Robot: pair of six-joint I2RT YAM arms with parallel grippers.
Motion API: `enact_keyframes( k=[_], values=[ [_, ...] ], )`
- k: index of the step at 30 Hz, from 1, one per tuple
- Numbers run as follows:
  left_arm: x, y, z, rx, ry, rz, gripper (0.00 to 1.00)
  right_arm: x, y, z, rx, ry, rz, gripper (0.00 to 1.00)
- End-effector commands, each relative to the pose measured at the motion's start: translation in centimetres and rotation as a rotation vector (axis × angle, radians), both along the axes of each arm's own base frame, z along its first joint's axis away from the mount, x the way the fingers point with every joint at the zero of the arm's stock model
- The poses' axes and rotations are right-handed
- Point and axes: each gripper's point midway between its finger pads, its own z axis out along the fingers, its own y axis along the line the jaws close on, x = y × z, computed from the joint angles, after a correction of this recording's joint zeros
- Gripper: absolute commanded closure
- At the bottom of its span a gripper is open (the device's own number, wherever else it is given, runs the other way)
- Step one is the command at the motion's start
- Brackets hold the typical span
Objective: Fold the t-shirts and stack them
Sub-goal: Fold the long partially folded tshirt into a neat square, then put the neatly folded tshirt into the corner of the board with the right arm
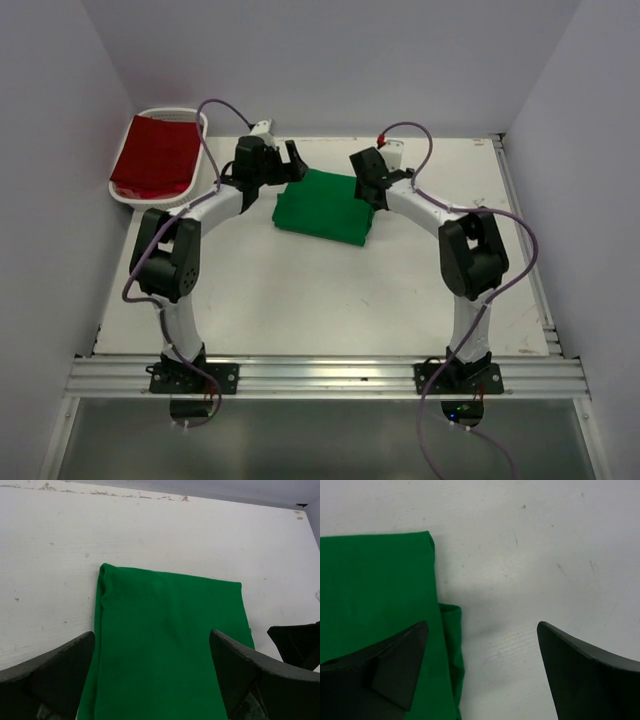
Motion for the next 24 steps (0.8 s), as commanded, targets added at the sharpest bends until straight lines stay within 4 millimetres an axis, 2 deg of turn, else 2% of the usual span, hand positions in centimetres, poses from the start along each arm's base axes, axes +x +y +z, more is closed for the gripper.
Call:
enact_keyframes(
  k=[1,2,4,6,9,10,11,12,13,14,15,17,18,20,21,22,24],
  values=[
    [-0.4,0.7,7.0,-0.023,-0.193,-0.002,0.0,-0.6,-0.8,5.0,0.035,-0.151,-0.013,0.05],
    [-0.8,0.9,6.9,-0.02,-0.184,-0.003,0.0,-1.3,-0.6,4.2,0.046,-0.128,0.012,0.05],
    [-1.0,0.9,6.6,-0.014,-0.171,-0.003,0.0,-1.6,-0.1,5.1,0.075,-0.144,0.054,0.1],
    [-1.1,0.9,5.3,-0.005,-0.141,-0.004,0.0,-1.9,1.7,4.9,0.144,-0.128,0.162,0.16],
    [-0.9,0.3,3.4,0.003,-0.093,-0.039,0.07,-2.5,4.8,4.7,0.304,-0.081,0.294,0.57],
    [-0.9,0.0,2.9,0.003,-0.076,-0.054,0.15,-2.7,5.3,4.7,0.349,-0.067,0.31,1.0],
    [-0.8,-0.6,2.2,-0.002,-0.05,-0.092,0.24,-2.5,4.7,4.3,0.398,-0.059,0.292,1.0],
    [-0.8,-0.9,1.9,-0.004,-0.037,-0.107,0.37,-3.1,6.3,4.3,0.527,-0.035,0.341,1.0],
    [-0.7,-1.2,1.5,-0.007,-0.027,-0.121,0.72,-3.1,6.4,4.4,0.585,-0.043,0.345,1.0],
    [-1.0,-1.8,1.1,-0.016,-0.011,-0.152,0.95,-3.1,6.3,3.5,0.647,-0.057,0.354,1.0],
    [-1.2,-2.0,0.8,-0.012,-0.001,-0.163,1.0,-3.7,7.2,3.4,0.73,-0.04,0.378,1.0],
    [-1.9,-2.9,0.5,-0.031,-0.001,-0.211,1.0,-4.3,7.2,1.4,0.781,0.006,0.379,1.0],
    [-2.2,-3.2,0.3,-0.036,0.002,-0.225,1.0,-4.5,8.1,1.3,0.829,0.017,0.413,0.86],
    [-3.3,-4.1,-0.2,-0.051,0.014,-0.267,1.0,-4.8,8.2,-0.5,0.861,0.043,0.421,0.6],
    [-3.7,-4.3,-0.6,-0.053,0.021,-0.277,1.0,-5.1,8.6,-0.7,0.881,0.048,0.428,0.5],
    [-4.4,-4.4,-1.2,-0.049,0.034,-0.28,1.0,-5.5,8.8,-1.0,0.898,0.057,0.442,0.35],
    [-5.5,-5.1,-1.8,-0.052,0.039,-0.297,1.0,-6.1,8.8,-1.9,0.908,0.069,0.437,0.25]
  ],
)
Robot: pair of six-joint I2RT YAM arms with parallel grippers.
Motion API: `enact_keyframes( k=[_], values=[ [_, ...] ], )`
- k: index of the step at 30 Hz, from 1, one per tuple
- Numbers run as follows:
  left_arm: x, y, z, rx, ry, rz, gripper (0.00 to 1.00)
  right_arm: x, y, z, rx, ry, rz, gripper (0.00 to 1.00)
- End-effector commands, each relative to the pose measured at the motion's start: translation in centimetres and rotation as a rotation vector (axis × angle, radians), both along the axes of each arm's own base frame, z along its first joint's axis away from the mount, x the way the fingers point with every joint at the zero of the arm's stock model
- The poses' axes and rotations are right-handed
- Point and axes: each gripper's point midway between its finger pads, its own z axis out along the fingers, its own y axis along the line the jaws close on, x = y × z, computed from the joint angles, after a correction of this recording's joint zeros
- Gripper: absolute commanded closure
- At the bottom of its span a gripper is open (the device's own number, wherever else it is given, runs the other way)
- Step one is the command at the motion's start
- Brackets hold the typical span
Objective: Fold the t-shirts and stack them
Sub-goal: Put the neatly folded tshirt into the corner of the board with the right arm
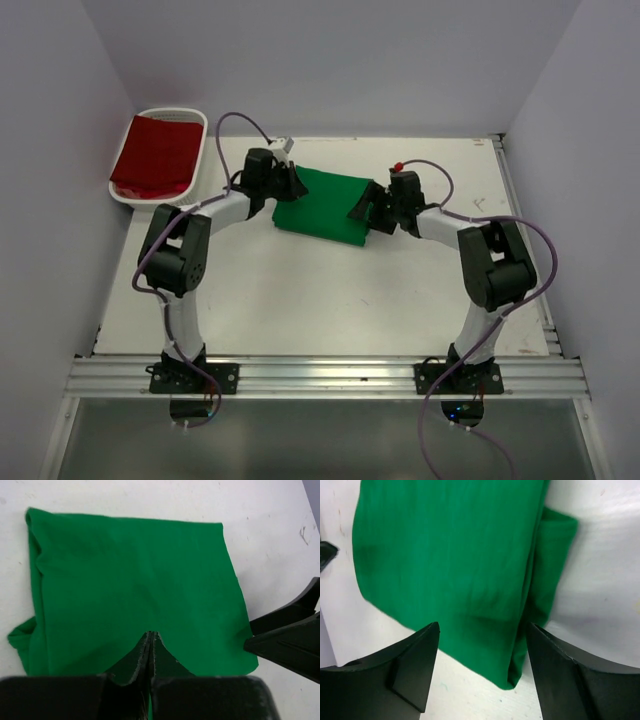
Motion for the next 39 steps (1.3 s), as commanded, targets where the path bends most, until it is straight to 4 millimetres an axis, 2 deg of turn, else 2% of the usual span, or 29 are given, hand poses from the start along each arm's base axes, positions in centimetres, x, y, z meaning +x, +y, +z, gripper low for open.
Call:
enact_keyframes(
  k=[1,4,6,9,16,19,21,26,28,29,31,34,36,37,38,39],
  values=[
    [-2.6,-2.0,0.3,-0.03,-0.029,-0.092,1.0,-0.7,2.7,1.3,0.139,-0.041,0.088,0.19],
    [-3.6,-2.0,-1.3,-0.034,0.001,-0.093,1.0,-1.6,2.2,0.3,0.121,-0.022,0.084,0.15],
    [-4.2,-1.9,-2.7,-0.026,0.032,-0.092,1.0,-1.8,1.7,-0.2,0.095,-0.021,0.067,0.14],
    [-4.9,-1.7,-3.9,-0.019,0.059,-0.092,1.0,-2.5,0.5,-1.0,0.045,-0.008,0.037,0.14],
    [-5.3,-1.5,-5.0,0.012,0.073,-0.088,1.0,-5.1,-4.0,-1.8,-0.122,0.024,-0.099,0.13],
    [-5.5,-1.6,-5.5,0.016,0.087,-0.092,1.0,-5.2,-5.1,-2.6,-0.18,0.052,-0.138,0.12],
    [-6.0,-1.8,-5.9,0.021,0.096,-0.098,1.0,-4.8,-5.1,-3.1,-0.188,0.061,-0.14,0.11],
    [-7.4,-2.6,-6.6,0.027,0.111,-0.112,1.0,-2.8,-3.2,-6.0,-0.156,0.122,-0.101,0.11],
    [-8.0,-2.8,-7.0,0.034,0.117,-0.116,1.0,-1.3,-2.1,-5.6,-0.114,0.091,-0.087,0.11],
    [-8.2,-2.8,-7.2,0.038,0.122,-0.116,1.0,-1.5,-1.6,-6.3,-0.092,0.115,-0.075,0.11],
    [-8.6,-2.7,-7.6,0.04,0.13,-0.117,1.0,-0.9,-1.0,-6.2,-0.066,0.105,-0.071,0.11],
    [-8.8,-2.6,-7.8,0.04,0.134,-0.116,1.0,-0.5,-0.5,-6.2,-0.038,0.101,-0.063,0.16],
    [-8.9,-2.6,-7.9,0.039,0.136,-0.115,1.0,-0.8,0.0,-6.8,-0.017,0.124,-0.04,0.27],
    [-8.9,-2.6,-7.9,0.039,0.137,-0.114,1.0,-0.5,0.6,-6.7,0.003,0.115,-0.022,0.36],
    [-8.9,-2.6,-7.9,0.038,0.138,-0.116,1.0,-0.6,0.9,-6.9,0.021,0.127,-0.014,0.63],
    [-8.9,-2.7,-8.0,0.037,0.138,-0.118,1.0,-0.9,1.4,-7.6,0.037,0.15,0.005,0.8]
  ],
)
